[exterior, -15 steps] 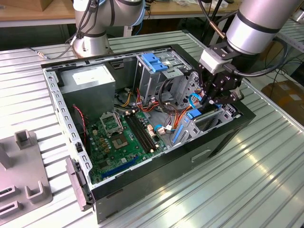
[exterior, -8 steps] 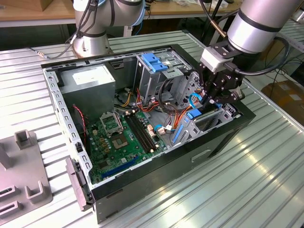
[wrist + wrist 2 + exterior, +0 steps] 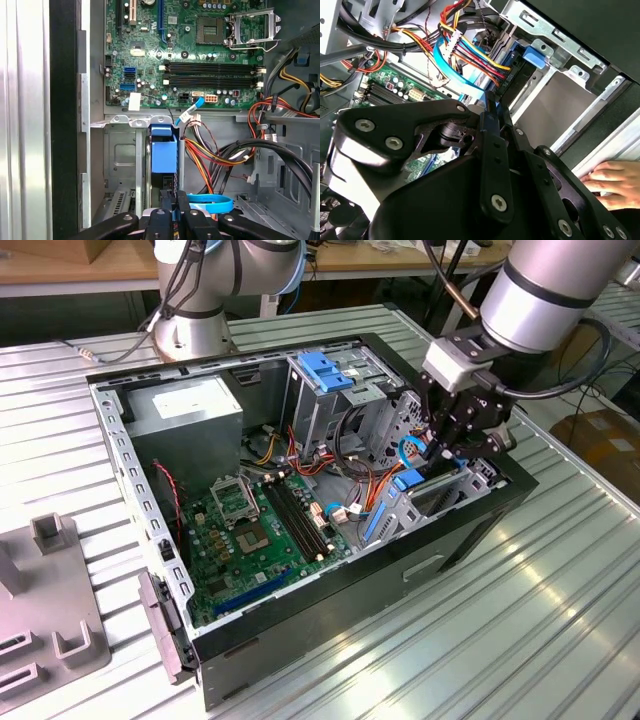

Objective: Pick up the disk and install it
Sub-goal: 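Insert the second disk wire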

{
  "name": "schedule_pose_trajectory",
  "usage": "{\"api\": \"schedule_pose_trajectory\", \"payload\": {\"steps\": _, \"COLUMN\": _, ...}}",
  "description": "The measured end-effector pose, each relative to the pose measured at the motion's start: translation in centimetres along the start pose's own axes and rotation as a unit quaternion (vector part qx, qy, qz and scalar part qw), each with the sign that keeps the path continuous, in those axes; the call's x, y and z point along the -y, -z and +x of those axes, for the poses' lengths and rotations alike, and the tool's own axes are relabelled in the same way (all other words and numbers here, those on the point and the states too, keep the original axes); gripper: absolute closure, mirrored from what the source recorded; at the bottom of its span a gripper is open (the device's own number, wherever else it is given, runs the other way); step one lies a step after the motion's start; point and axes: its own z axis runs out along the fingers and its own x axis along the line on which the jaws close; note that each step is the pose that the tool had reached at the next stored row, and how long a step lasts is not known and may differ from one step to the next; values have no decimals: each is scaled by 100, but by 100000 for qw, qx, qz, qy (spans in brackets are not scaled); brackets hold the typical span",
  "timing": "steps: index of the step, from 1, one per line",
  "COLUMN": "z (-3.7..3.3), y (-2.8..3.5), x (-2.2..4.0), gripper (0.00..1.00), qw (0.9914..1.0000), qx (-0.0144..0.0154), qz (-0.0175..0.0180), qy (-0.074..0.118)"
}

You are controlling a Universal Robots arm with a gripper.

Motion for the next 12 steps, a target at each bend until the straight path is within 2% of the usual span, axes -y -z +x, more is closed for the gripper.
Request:
{"api": "schedule_pose_trajectory", "payload": {"steps": 2, "z": 17, "y": 1, "x": 1, "gripper": 84, "qw": 99998, "qx": 677, "qz": 8, "qy": -114}}
{"api": "schedule_pose_trajectory", "payload": {"steps": 11, "z": 44, "y": -2, "x": 1, "gripper": 84, "qw": 99997, "qx": 783, "qz": 8, "qy": -162}}
{"api": "schedule_pose_trajectory", "payload": {"steps": 12, "z": 44, "y": -13, "x": 1, "gripper": 84, "qw": 99991, "qx": 1333, "qz": 9, "qy": -186}}
